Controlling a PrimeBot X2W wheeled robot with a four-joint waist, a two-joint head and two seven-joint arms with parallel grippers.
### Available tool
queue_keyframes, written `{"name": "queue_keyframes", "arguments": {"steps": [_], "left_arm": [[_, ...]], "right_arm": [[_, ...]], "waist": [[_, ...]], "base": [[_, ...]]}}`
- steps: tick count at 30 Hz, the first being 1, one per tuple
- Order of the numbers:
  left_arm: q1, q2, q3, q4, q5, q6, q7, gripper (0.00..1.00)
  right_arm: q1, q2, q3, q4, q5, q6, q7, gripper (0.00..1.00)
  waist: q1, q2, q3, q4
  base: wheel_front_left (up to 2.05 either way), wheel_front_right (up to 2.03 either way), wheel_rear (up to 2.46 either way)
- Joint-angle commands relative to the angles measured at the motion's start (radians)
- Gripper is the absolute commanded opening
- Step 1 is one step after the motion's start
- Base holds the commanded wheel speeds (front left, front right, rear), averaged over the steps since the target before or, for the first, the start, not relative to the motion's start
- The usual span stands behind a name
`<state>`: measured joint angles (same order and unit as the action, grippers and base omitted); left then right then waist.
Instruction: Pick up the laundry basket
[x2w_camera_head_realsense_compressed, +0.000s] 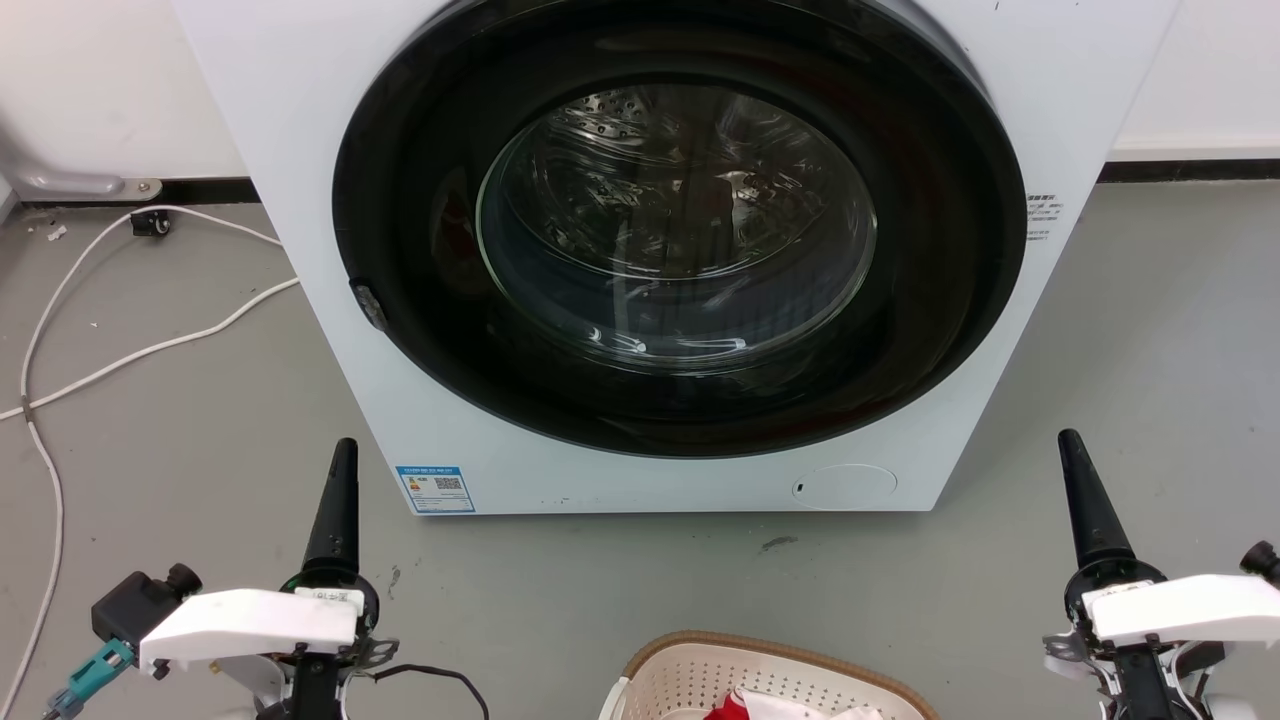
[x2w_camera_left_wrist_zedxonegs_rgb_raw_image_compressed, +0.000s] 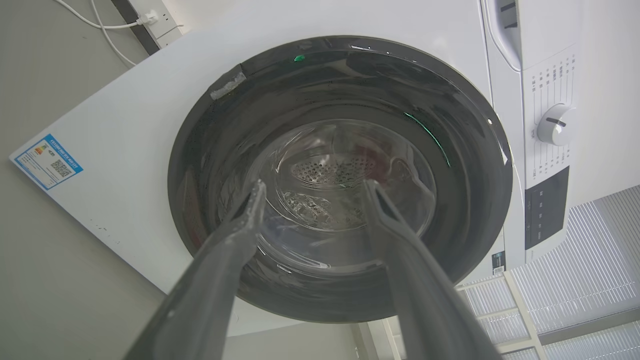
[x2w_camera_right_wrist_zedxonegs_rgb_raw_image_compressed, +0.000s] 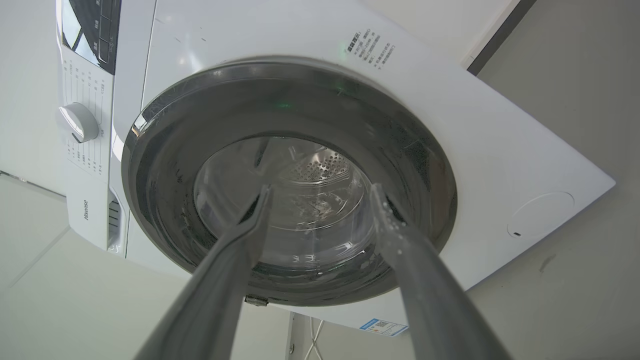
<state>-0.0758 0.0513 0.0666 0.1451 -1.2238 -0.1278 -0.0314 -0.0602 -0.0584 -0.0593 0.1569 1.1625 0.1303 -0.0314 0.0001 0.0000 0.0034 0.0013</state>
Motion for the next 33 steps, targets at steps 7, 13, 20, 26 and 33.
{"name": "queue_keyframes", "arguments": {"steps": [7, 13, 20, 26, 33], "left_arm": [[-0.027, 0.003, -0.012, -0.042, 0.164, 0.003, -0.032, 1.00], [-0.027, 0.003, -0.027, -0.049, 0.293, 0.009, -0.053, 1.00], [-0.028, 0.002, -0.044, -0.046, 0.395, 0.019, -0.072, 1.00], [-0.031, 0.002, -0.056, -0.030, 0.504, 0.021, -0.089, 1.00], [-0.033, 0.002, -0.070, -0.004, 0.624, 0.030, -0.108, 1.00]], "right_arm": [[0.004, 0.002, -0.004, -0.046, -0.210, 0.000, -0.033, 1.00], [0.009, 0.003, 0.003, -0.052, -0.344, 0.000, -0.053, 1.00], [0.014, 0.004, 0.003, -0.053, -0.470, 0.000, -0.071, 1.00], [0.015, 0.004, 0.004, -0.049, -0.574, 0.000, -0.087, 1.00], [0.021, 0.005, 0.011, -0.052, -0.683, 0.000, -0.088, 1.00]], "waist": [[0.0000, 0.0000, 0.001, 0.000], [0.0000, 0.0000, 0.002, 0.000], [0.0000, 0.0000, 0.002, 0.000], [0.0000, 0.0000, 0.002, 0.000], [0.0000, 0.0000, 0.001, 0.001]], "base": [[0.00, 0.00, 0.00], [0.00, 0.00, 0.00], [0.00, 0.00, 0.00], [0.00, 0.00, 0.00], [0.00, 0.00, 0.00]]}}
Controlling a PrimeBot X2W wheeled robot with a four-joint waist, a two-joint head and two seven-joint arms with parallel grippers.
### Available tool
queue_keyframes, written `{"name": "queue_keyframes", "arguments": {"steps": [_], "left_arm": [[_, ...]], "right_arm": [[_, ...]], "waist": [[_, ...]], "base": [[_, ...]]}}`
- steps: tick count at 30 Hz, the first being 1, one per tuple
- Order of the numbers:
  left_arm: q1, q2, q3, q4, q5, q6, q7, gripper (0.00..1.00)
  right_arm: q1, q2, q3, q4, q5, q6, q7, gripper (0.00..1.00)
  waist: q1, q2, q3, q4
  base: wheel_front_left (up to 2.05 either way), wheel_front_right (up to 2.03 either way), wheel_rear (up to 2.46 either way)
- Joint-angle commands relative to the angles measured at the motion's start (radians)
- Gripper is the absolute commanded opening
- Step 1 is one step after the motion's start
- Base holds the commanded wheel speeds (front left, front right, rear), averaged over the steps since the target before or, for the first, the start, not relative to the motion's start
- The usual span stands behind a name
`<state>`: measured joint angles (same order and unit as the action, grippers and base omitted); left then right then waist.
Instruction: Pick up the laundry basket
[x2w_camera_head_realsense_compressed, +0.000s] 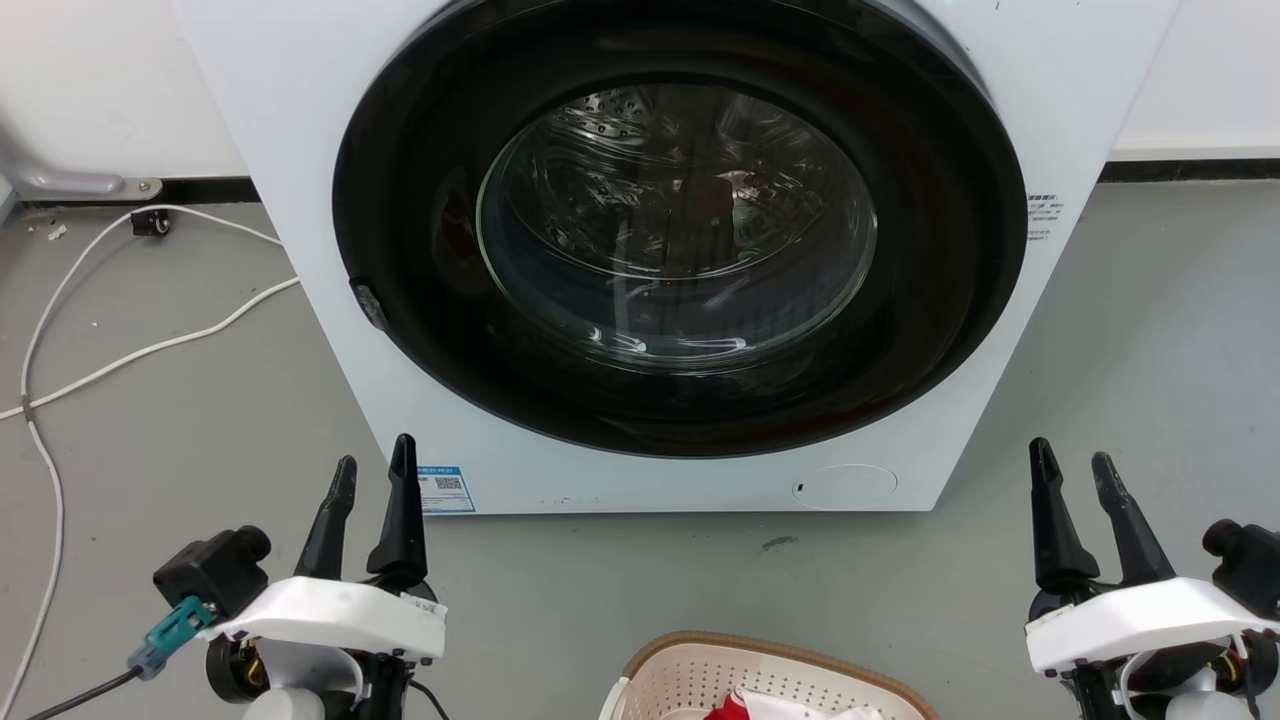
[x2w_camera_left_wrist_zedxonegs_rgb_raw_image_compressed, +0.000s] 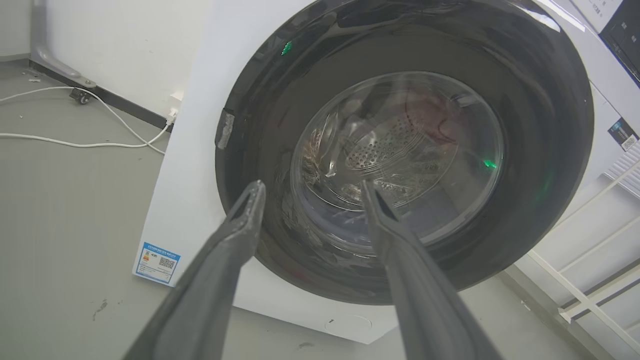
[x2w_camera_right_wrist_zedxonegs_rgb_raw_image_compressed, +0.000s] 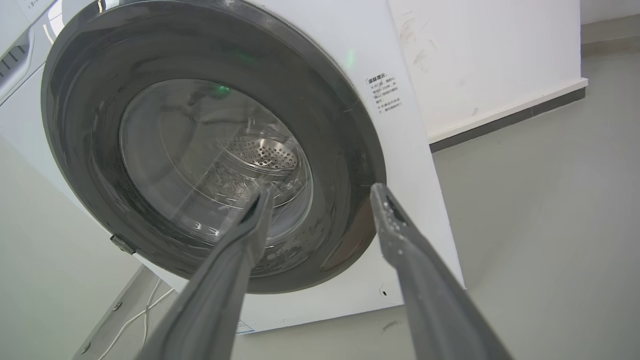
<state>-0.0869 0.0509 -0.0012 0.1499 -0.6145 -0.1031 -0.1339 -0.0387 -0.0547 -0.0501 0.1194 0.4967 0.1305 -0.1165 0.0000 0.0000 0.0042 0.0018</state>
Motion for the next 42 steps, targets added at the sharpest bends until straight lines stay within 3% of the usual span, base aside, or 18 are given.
{"name": "queue_keyframes", "arguments": {"steps": [1, 42], "left_arm": [[-0.022, 0.002, -0.005, -0.006, 0.027, 0.006, -0.008, 1.00], [-0.035, 0.003, -0.046, 0.075, 0.445, 0.032, -0.102, 1.00]], "right_arm": [[0.001, 0.001, 0.001, -0.016, -0.034, 0.000, -0.003, 1.00], [0.046, 0.005, 0.001, -0.066, -0.464, 0.000, 0.012, 1.00]], "waist": [[0.0000, 0.0000, 0.000, 0.000], [0.0000, 0.0000, 0.001, 0.007]], "base": [[0.00, 0.00, 0.00], [0.00, 0.00, 0.00]]}}
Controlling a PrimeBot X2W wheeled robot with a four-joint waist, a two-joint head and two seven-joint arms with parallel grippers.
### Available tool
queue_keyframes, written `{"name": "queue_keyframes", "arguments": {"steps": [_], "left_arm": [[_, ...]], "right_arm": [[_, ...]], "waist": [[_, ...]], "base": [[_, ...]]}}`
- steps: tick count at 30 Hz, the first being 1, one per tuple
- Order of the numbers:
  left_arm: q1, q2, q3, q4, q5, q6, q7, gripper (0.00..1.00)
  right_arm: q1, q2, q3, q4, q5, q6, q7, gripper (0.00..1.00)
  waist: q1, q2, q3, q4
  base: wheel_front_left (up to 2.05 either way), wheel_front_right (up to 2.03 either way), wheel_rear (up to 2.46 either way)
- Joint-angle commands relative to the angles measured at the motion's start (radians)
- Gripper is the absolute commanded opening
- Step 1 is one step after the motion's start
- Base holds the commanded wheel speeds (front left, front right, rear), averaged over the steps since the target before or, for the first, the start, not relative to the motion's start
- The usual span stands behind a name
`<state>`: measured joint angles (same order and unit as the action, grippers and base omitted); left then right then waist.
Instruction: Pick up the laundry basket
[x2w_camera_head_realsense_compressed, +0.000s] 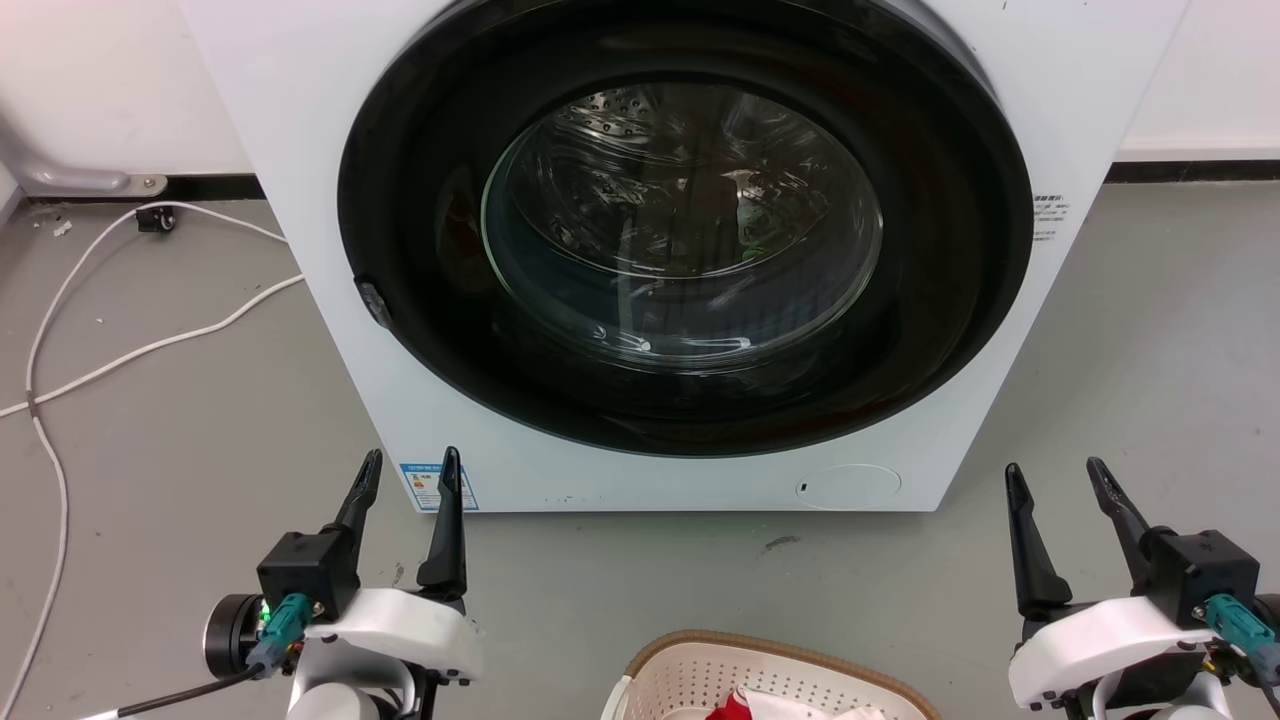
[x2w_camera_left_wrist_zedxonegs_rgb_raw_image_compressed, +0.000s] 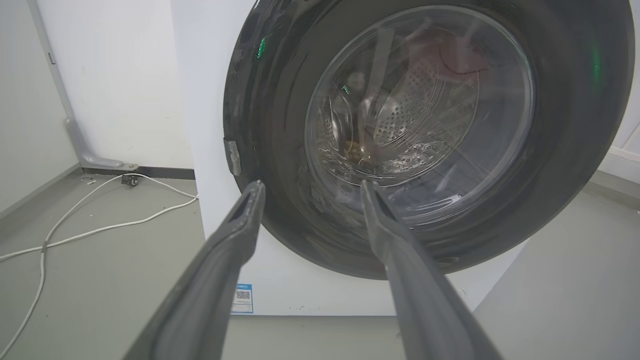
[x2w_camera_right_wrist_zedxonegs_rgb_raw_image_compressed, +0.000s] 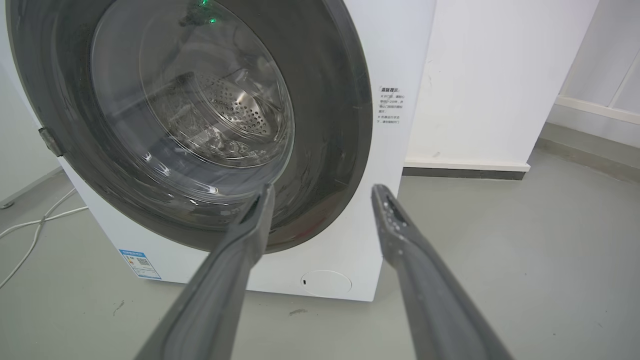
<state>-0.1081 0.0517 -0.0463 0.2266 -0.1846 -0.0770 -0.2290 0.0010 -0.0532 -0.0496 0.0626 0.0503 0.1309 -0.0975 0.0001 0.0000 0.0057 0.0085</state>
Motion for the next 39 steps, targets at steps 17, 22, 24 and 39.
{"name": "queue_keyframes", "arguments": {"steps": [17, 22, 24, 39], "left_arm": [[-0.015, 0.000, -0.008, 0.007, 0.101, 0.006, -0.037, 1.00], [-0.013, -0.001, -0.008, 0.005, 0.086, 0.002, -0.039, 1.00], [-0.011, -0.001, -0.008, 0.005, 0.078, 0.002, -0.039, 1.00], [-0.009, -0.002, -0.010, 0.010, 0.072, 0.002, -0.039, 1.00]], "right_arm": [[0.018, 0.005, -0.003, -0.010, -0.088, 0.000, -0.024, 1.00], [0.019, 0.005, -0.007, -0.003, -0.072, 0.000, -0.027, 1.00], [0.017, 0.005, -0.007, -0.001, -0.067, 0.000, -0.028, 1.00], [0.014, 0.005, -0.012, 0.011, -0.053, 0.000, -0.032, 1.00]], "waist": [[-0.0001, 0.0000, 0.002, 0.006], [-0.0001, 0.0000, 0.004, 0.008], [-0.0001, 0.0000, 0.004, 0.009], [-0.0001, 0.0000, 0.005, 0.008]], "base": [[0.00, 0.00, 0.00], [0.00, 0.00, 0.00], [0.00, 0.00, 0.00], [0.00, 0.00, 0.00]]}}
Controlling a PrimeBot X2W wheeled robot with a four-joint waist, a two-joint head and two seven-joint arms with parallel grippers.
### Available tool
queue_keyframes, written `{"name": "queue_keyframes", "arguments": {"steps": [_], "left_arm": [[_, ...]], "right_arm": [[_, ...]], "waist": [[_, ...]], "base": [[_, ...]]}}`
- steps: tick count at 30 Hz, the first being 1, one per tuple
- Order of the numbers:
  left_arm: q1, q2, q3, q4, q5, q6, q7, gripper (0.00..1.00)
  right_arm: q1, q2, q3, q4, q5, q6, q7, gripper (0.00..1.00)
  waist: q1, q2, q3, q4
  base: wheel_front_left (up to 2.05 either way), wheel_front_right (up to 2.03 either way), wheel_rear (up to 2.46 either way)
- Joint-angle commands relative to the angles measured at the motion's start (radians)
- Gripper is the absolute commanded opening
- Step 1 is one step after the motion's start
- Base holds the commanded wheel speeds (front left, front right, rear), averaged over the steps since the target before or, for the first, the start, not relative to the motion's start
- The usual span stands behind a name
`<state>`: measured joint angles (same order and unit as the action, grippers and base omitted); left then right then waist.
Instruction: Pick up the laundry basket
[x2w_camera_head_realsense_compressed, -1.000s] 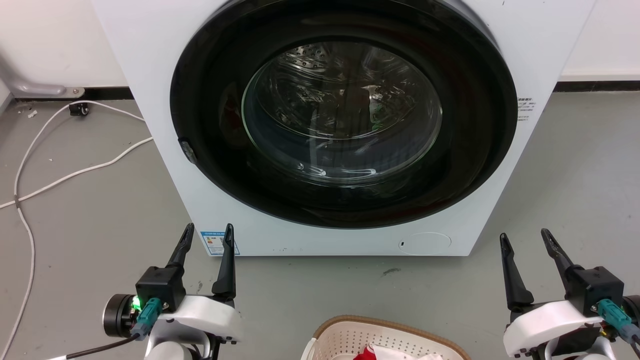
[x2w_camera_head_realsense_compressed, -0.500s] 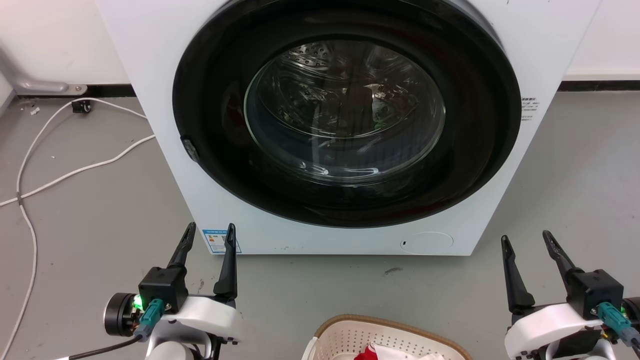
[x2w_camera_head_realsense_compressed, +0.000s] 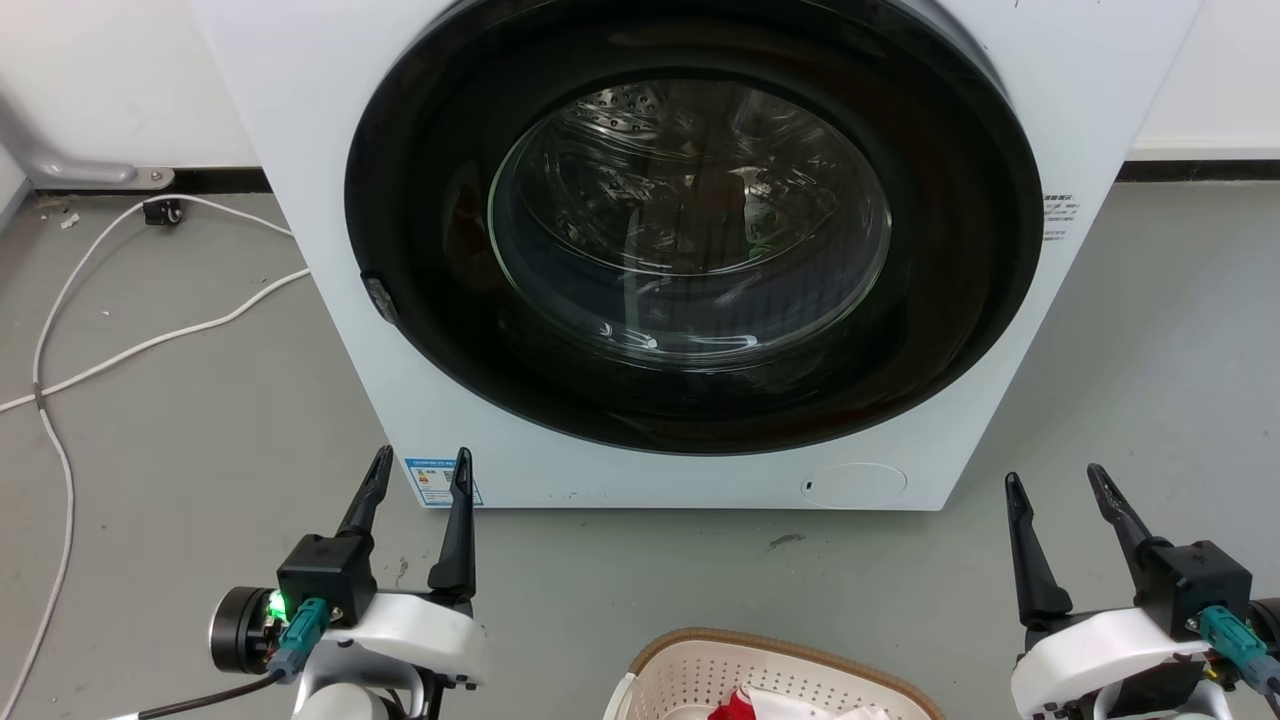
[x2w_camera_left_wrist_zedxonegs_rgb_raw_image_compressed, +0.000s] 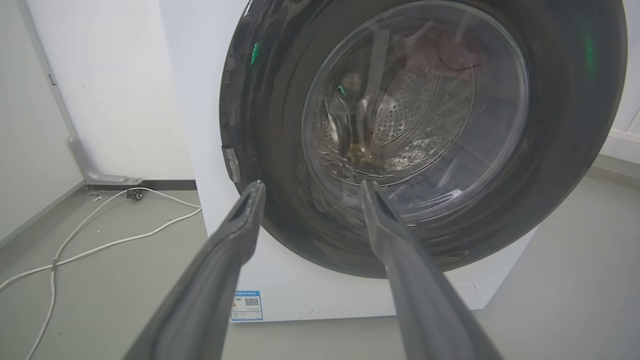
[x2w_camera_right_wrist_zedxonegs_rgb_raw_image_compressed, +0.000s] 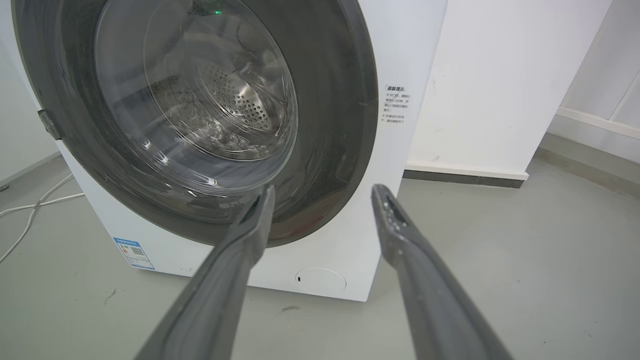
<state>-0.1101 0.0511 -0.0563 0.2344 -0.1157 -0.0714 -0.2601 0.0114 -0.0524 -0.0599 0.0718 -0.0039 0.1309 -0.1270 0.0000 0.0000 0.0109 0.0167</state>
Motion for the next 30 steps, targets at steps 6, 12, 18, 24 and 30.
{"name": "queue_keyframes", "arguments": {"steps": [6, 12, 18, 24, 30], "left_arm": [[-0.010, -0.001, -0.019, 0.020, 0.002, -0.005, -0.007, 1.00], [-0.019, -0.001, -0.050, 0.062, -0.021, -0.013, -0.006, 1.00], [-0.029, -0.001, -0.066, 0.103, -0.036, -0.008, -0.006, 1.00], [-0.050, -0.001, -0.073, 0.128, -0.044, -0.001, -0.006, 1.00], [-0.101, 0.004, -0.087, 0.178, -0.037, -0.016, -0.006, 1.00]], "right_arm": [[0.015, 0.004, -0.009, 0.012, 0.011, 0.000, 0.009, 1.00], [0.018, 0.004, -0.017, 0.027, 0.022, 0.000, 0.018, 1.00], [0.005, 0.004, -0.008, 0.050, 0.032, 0.000, 0.011, 1.00], [-0.024, 0.004, -0.001, 0.078, 0.052, 0.000, -0.003, 1.00], [-0.061, 0.004, 0.014, 0.131, 0.080, 0.000, -0.024, 1.00]], "waist": [[0.0000, 0.0000, 0.005, 0.001], [0.0000, 0.0000, 0.031, -0.006], [0.0000, 0.0000, 0.074, -0.026], [0.0000, 0.0000, 0.155, -0.049], [0.0000, 0.0000, 0.259, -0.075]], "base": [[0.00, 0.00, 0.00], [0.00, 0.00, 0.00], [0.00, 0.00, 0.00], [0.00, 0.00, 0.00], [0.00, 0.00, 0.00]]}}
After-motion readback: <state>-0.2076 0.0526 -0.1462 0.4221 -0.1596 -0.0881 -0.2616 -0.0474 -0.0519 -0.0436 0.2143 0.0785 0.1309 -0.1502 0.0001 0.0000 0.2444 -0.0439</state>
